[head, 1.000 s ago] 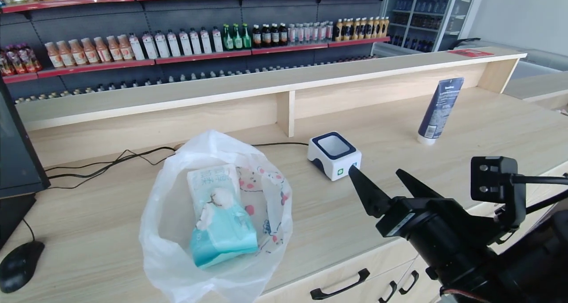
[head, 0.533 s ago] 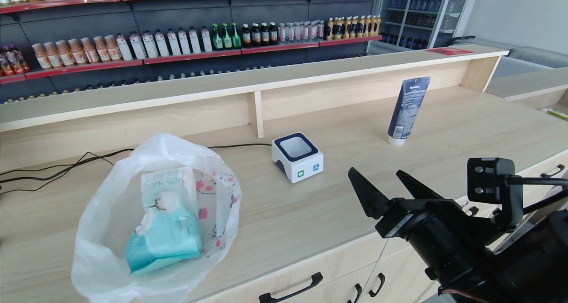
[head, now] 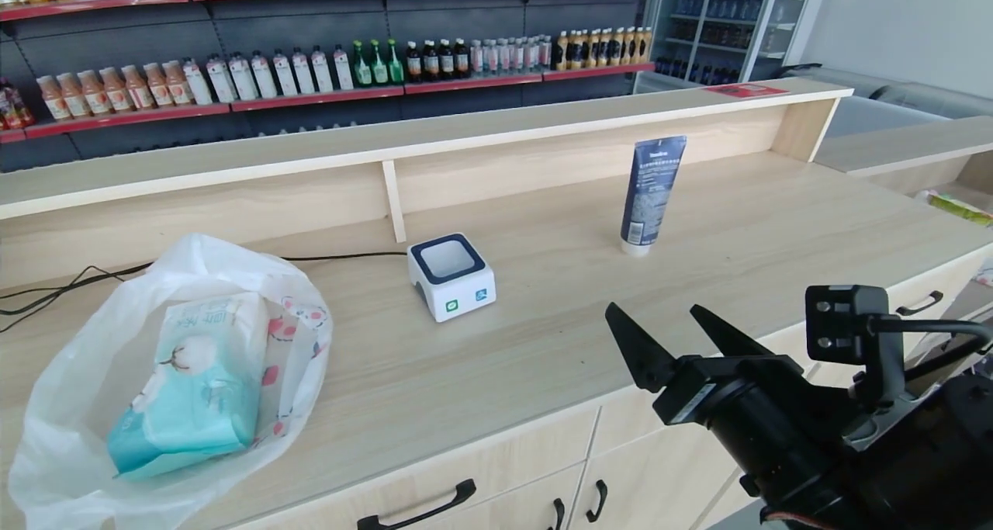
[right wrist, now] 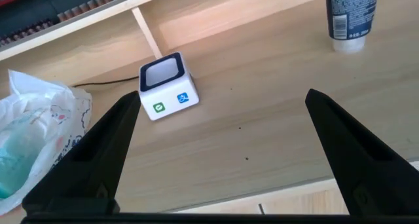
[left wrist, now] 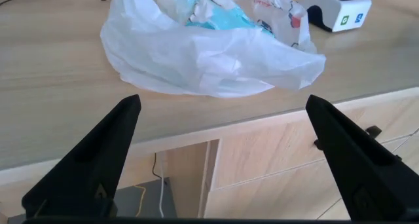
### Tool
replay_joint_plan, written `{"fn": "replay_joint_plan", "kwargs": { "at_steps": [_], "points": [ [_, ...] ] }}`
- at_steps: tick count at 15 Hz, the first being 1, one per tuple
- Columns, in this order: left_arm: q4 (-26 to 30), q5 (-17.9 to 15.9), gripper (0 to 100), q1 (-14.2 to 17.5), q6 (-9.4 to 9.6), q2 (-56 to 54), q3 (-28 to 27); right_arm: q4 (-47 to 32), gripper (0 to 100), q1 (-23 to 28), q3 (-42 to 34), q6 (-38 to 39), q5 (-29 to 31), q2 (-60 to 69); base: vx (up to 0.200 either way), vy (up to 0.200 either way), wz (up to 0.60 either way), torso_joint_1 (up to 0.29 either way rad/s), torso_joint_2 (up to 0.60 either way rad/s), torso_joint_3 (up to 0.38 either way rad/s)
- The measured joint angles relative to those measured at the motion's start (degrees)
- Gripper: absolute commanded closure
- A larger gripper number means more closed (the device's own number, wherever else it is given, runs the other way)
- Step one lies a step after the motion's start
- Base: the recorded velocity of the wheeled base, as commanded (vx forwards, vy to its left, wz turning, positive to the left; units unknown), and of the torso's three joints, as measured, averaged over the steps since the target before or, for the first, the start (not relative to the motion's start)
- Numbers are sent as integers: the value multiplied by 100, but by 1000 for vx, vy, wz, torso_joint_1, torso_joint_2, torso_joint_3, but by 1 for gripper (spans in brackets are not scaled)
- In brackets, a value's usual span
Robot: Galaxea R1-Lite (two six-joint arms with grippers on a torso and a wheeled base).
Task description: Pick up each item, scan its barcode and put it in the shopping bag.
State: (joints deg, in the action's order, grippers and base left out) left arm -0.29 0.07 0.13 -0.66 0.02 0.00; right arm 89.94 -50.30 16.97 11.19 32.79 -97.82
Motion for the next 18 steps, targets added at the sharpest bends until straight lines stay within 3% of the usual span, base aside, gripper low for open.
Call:
{"fn": "replay_joint_plan", "kwargs": {
  "at_steps": [5,18],
  "points": [
    [-2,0,0,0,-2,0,0,-2,0,-5,-18,2,0,-98,0,-200,600,3,2,1],
    [-4,-2,0,2,-2,0,0,-2,0,44,-38,-38,7,-271,0,-200,0,2,2,2]
  ]
}}
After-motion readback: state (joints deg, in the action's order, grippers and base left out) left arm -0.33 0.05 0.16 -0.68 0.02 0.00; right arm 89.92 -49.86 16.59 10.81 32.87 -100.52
